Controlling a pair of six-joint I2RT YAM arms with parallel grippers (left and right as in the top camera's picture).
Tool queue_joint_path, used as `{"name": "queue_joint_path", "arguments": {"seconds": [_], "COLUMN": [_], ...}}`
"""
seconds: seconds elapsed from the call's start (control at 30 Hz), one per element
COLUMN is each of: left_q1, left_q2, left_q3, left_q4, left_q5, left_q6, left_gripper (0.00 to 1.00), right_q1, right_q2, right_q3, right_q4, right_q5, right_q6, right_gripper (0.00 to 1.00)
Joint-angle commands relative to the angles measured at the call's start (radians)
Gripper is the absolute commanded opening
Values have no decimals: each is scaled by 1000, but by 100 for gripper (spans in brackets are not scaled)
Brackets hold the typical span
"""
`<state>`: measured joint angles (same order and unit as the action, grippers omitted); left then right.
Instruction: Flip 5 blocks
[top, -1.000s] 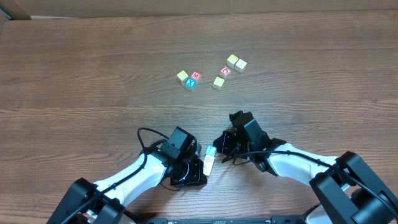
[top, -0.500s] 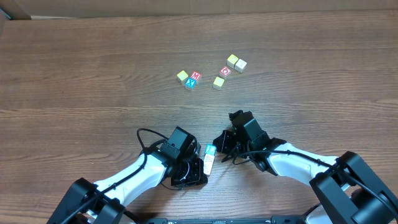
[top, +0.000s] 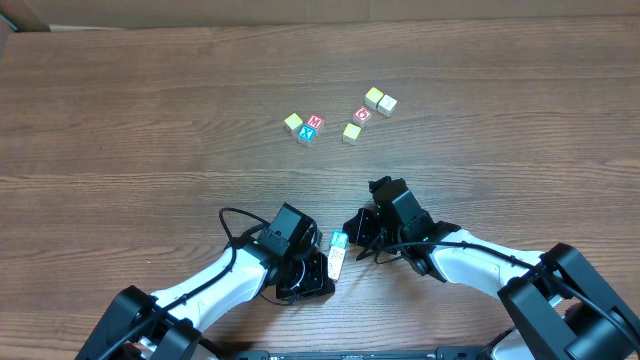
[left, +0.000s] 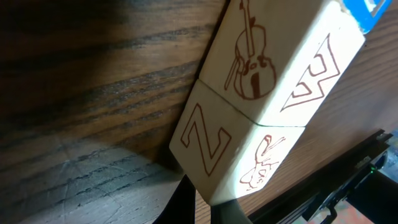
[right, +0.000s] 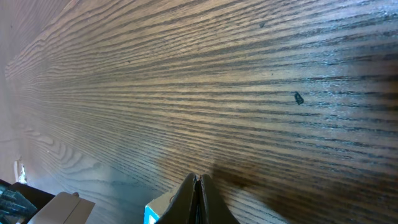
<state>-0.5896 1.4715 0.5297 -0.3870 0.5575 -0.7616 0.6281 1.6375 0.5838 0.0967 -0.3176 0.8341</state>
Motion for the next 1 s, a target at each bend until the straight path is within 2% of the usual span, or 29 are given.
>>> {"name": "queue_joint_path", "arguments": {"seconds": [0.0,0.97], "left_q1": [-1,-23], "left_q2": [8,8], "left_q3": [11,11], "left_q4": [33,33], "left_q5": [-24,-26], "left_q6": [-27,-29], "left_gripper": [4,5], "right_q1": [12,12], "right_q2": [3,3], "right_q3": [6,6], "right_q4": [-8,-13], "right_q5": [-54,-52], "right_q6": [-3,-2], "right_gripper": [4,4]}}
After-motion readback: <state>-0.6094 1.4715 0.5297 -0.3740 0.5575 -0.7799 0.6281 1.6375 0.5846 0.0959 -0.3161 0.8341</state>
